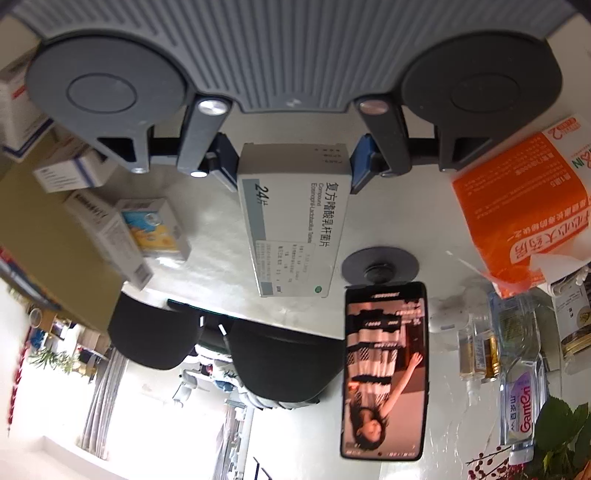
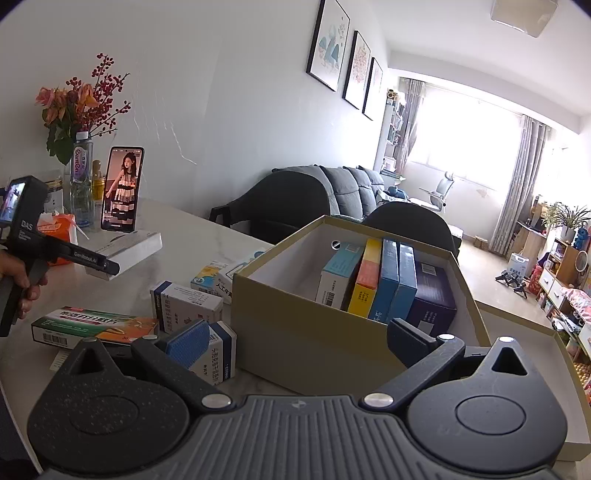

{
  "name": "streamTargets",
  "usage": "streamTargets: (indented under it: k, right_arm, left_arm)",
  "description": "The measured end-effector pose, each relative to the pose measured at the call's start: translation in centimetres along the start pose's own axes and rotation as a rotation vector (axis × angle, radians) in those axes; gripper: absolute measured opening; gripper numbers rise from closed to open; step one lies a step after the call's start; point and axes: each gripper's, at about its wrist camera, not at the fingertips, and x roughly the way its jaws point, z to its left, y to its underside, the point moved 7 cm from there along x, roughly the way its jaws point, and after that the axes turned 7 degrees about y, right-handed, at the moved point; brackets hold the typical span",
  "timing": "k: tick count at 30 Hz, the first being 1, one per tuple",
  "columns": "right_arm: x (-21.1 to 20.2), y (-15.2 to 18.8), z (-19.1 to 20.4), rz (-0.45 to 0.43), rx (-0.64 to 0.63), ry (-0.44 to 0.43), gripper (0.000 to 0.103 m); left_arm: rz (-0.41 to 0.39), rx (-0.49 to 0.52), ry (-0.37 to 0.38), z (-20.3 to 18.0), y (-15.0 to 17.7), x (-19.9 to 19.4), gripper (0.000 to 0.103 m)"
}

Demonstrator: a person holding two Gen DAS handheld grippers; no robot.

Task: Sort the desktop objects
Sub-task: 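Lift the white box up with the left tool toward the tall box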

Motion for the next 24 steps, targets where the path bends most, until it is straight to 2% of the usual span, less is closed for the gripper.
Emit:
streamTargets:
  k: [11,18,24]
  right_arm:
    - [-0.1,-0.1,-0.3,-0.005,0.033,-0.013,0.102]
    - [-0.1,-0.4,-1.1,-0.005,0.107,-0.042,0.102]
    - [0.1,-1.1,-1.7,0.002,0.191,-0.100,0.102]
  left_arm:
    - [-0.040,-0.023,0.129,-3.9,-1.5,-1.7,0.059]
    - [-0.053,-0.024,0.232,-7.4,-1.9,-2.9,0.059]
    - [-0.054,-0.011,0.307,-10.5,-1.9,-3.6,0.059]
